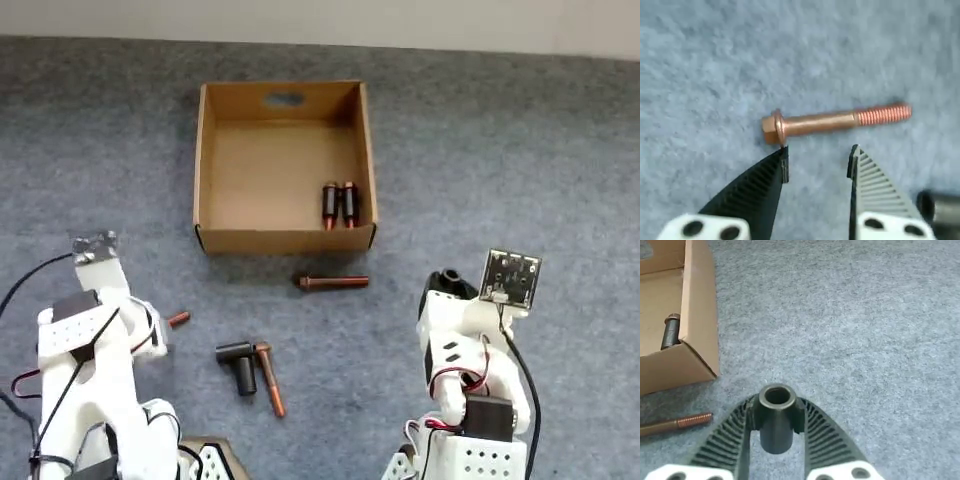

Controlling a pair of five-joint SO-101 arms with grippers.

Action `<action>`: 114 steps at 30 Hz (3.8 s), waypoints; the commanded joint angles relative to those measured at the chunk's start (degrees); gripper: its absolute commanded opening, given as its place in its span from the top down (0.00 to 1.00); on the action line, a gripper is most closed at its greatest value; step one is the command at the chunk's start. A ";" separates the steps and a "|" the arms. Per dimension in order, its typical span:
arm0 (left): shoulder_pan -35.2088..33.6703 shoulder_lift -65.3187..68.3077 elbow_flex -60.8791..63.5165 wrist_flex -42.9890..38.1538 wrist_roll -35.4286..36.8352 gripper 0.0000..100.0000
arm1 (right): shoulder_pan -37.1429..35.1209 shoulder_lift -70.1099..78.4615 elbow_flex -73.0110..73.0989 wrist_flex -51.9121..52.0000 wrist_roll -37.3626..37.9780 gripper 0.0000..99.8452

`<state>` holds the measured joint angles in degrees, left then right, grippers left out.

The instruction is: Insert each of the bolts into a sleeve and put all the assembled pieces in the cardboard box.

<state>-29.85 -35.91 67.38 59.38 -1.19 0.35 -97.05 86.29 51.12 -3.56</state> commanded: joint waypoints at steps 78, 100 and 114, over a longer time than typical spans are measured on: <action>-1.27 10.07 -11.30 -2.64 -21.01 0.97 | -0.48 -0.57 0.31 -0.13 -0.44 0.99; -1.01 32.13 -23.43 -6.59 -20.75 0.87 | -0.48 -0.57 0.31 -0.13 -0.44 0.99; -3.03 31.43 -24.31 -2.11 -20.75 0.99 | -1.01 -0.66 -0.22 0.22 -0.88 0.99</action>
<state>-29.93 -4.00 45.49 55.87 -21.85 0.26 -97.05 86.81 51.12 -3.65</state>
